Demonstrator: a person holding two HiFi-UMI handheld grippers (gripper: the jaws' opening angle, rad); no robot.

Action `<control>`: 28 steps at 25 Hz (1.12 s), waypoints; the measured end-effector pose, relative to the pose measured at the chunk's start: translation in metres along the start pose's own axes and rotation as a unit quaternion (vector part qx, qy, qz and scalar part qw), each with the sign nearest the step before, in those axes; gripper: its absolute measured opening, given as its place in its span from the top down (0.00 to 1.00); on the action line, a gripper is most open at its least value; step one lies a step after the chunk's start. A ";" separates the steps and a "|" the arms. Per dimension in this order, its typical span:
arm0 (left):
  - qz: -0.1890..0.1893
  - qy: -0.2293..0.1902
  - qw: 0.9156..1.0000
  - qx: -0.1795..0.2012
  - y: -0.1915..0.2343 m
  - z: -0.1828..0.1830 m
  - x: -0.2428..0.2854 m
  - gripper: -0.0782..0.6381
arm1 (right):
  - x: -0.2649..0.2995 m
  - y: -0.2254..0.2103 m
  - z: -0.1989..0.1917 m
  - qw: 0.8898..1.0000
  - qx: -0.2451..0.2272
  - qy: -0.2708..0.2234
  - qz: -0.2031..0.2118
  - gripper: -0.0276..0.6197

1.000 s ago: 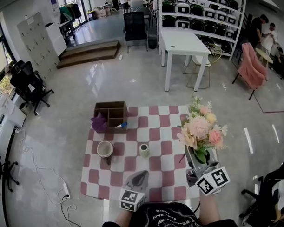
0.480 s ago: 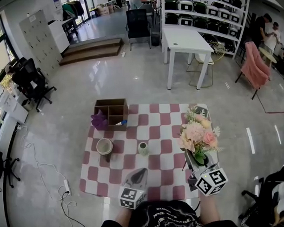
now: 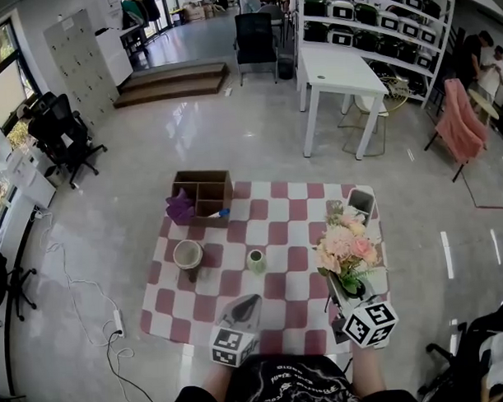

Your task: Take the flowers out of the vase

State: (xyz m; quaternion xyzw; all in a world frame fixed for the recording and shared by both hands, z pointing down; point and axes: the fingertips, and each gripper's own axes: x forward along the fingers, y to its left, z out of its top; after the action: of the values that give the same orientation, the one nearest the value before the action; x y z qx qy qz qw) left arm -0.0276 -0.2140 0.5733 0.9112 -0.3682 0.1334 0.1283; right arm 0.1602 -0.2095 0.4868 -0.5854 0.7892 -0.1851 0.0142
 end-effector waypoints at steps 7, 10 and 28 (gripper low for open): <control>0.005 -0.003 1.000 -0.001 0.001 0.003 -0.002 0.87 | 0.005 -0.010 -0.012 0.999 0.035 0.035 -0.002 0.79; 0.008 -0.002 1.000 -0.001 0.002 0.003 -0.003 0.87 | 0.006 -0.015 -0.019 0.997 0.047 0.053 -0.007 0.79; 0.013 0.001 1.000 -0.003 0.001 -0.001 -0.007 0.87 | 0.019 -0.033 -0.088 0.983 0.114 0.145 0.004 0.79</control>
State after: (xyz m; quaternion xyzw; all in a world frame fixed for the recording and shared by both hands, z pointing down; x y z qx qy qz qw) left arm -0.0329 -0.2096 0.5722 0.9059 -0.3799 0.1349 0.1295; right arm 0.1638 -0.2107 0.5831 -0.5432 0.7591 -0.3571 -0.0328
